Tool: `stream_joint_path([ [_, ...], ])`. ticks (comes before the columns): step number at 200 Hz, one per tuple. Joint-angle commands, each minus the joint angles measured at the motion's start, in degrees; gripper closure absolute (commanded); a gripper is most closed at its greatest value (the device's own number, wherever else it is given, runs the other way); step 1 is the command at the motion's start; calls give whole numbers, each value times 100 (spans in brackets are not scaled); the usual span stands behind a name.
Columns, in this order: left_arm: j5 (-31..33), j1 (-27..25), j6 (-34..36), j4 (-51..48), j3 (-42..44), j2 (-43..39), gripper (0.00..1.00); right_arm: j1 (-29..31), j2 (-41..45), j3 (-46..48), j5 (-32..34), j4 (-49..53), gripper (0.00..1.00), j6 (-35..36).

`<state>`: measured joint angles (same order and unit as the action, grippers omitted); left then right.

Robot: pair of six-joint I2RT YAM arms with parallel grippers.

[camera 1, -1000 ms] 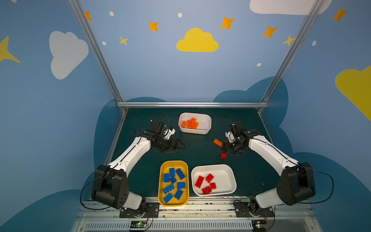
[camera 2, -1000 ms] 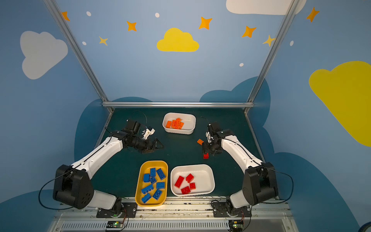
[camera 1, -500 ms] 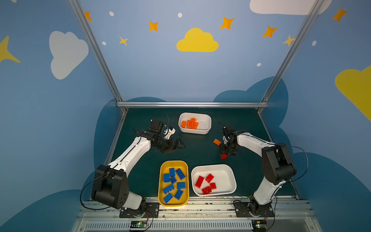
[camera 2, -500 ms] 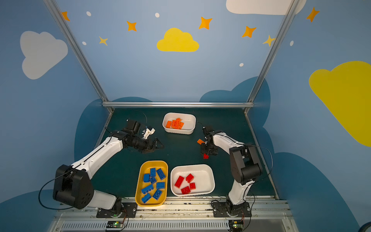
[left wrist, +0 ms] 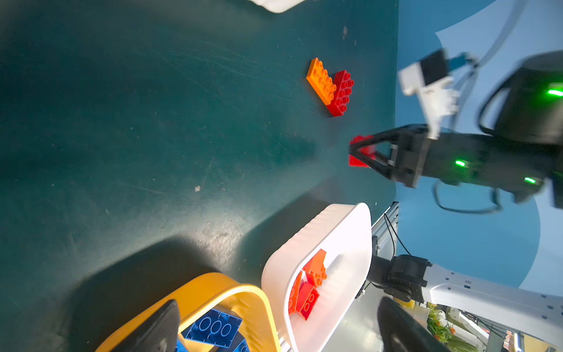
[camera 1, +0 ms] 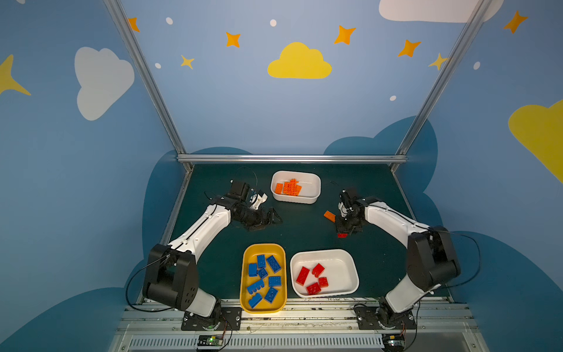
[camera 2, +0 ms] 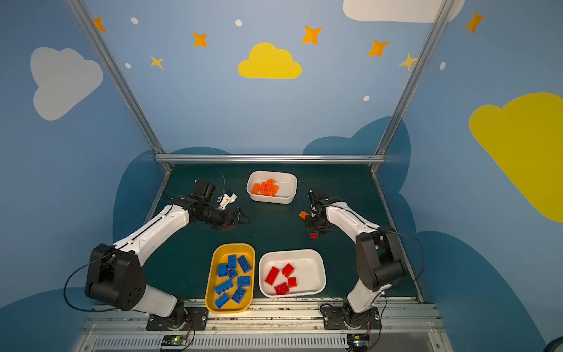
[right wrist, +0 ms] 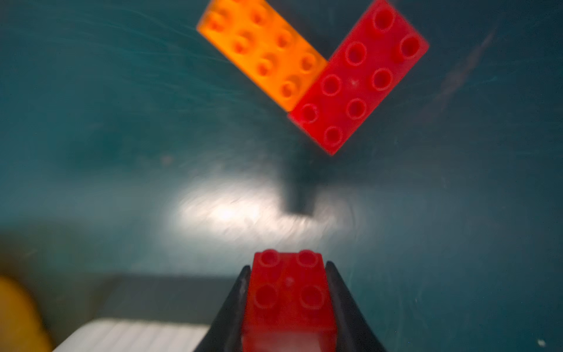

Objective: Sort the legos into containers by color
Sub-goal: 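Carry the red brick over the near white bin and release it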

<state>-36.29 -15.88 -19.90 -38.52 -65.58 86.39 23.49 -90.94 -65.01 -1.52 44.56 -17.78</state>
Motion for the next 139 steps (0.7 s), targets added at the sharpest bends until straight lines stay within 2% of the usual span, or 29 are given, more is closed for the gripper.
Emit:
stream_joint_path([
  [1,-115,-12,71,-58,-164,77,0,243,668,31,-279,862,80,34],
  [41,-183,-11,124,-159,-275,130,0,1058,1775,406,-861,1575,80,293],
  [58,-273,-21,94,-139,-302,141,0,1359,2212,861,-1214,1303,80,415],
  [80,-367,-48,92,-164,-341,155,0,1667,2545,1509,-1318,705,80,402],
  [107,-462,-64,87,-191,-320,128,0,1871,2442,2043,-842,104,79,39],
  [139,-544,-86,41,-158,-246,91,0,2069,1863,2291,-756,-735,75,-344],
])
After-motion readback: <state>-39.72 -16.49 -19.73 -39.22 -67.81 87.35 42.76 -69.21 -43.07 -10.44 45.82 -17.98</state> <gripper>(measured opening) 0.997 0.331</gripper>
